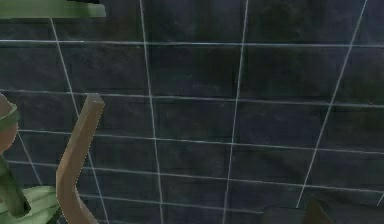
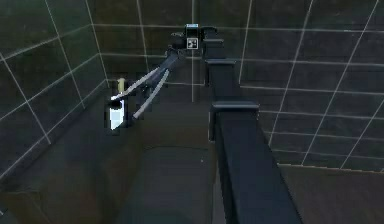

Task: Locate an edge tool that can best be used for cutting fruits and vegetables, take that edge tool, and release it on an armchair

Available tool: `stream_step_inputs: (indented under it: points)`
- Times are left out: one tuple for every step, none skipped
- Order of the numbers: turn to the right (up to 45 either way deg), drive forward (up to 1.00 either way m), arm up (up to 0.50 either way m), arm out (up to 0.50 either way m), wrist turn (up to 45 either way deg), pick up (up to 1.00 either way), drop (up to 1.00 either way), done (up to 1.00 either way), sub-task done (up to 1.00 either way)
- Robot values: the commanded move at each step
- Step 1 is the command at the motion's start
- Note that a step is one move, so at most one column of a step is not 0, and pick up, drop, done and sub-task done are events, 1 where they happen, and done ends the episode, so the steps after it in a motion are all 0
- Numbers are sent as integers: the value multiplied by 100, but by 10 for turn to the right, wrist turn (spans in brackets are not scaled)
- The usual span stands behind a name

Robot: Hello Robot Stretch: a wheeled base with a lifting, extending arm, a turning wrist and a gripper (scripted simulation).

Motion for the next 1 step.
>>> stream_step_inputs:
  points:
    - [0,0,0,0,450,0,0,0,0]
